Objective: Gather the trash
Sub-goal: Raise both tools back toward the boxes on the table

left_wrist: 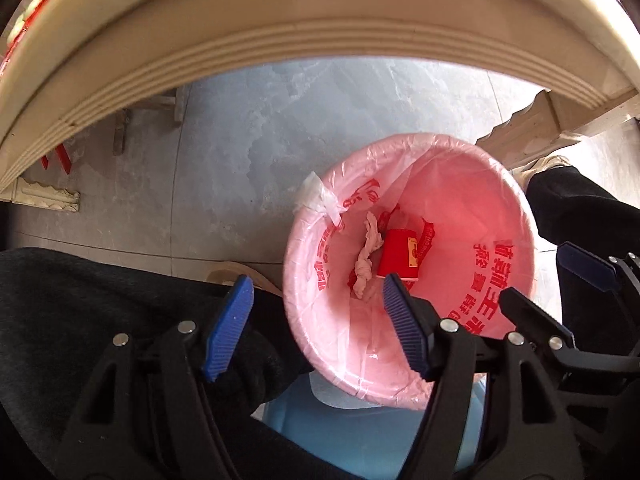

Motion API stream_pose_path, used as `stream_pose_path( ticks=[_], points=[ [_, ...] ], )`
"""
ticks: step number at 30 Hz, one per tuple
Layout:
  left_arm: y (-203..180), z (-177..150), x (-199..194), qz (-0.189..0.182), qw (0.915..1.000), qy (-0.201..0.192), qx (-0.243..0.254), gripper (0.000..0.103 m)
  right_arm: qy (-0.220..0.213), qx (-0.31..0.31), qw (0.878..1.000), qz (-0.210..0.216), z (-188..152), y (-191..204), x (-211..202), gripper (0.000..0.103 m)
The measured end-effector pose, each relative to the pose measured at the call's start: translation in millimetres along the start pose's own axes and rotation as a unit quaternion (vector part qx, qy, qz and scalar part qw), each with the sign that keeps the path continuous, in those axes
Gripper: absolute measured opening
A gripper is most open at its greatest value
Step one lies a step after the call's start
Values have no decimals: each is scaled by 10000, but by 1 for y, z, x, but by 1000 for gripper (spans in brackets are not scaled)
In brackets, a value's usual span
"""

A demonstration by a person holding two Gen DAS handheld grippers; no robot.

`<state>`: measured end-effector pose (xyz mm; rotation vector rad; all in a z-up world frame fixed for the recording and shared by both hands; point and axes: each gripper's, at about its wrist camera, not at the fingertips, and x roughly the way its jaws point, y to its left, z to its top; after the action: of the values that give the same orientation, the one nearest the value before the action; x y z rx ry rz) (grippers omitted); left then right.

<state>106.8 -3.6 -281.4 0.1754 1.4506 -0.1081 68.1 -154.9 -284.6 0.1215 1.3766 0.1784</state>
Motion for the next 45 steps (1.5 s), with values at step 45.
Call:
stream_pose_path(
  ticks=[45],
  points=[
    [35, 239, -254, 717, 9938, -758, 395, 87, -2141, -3995, 8873, 852, 249, -13, -295, 96]
  ],
)
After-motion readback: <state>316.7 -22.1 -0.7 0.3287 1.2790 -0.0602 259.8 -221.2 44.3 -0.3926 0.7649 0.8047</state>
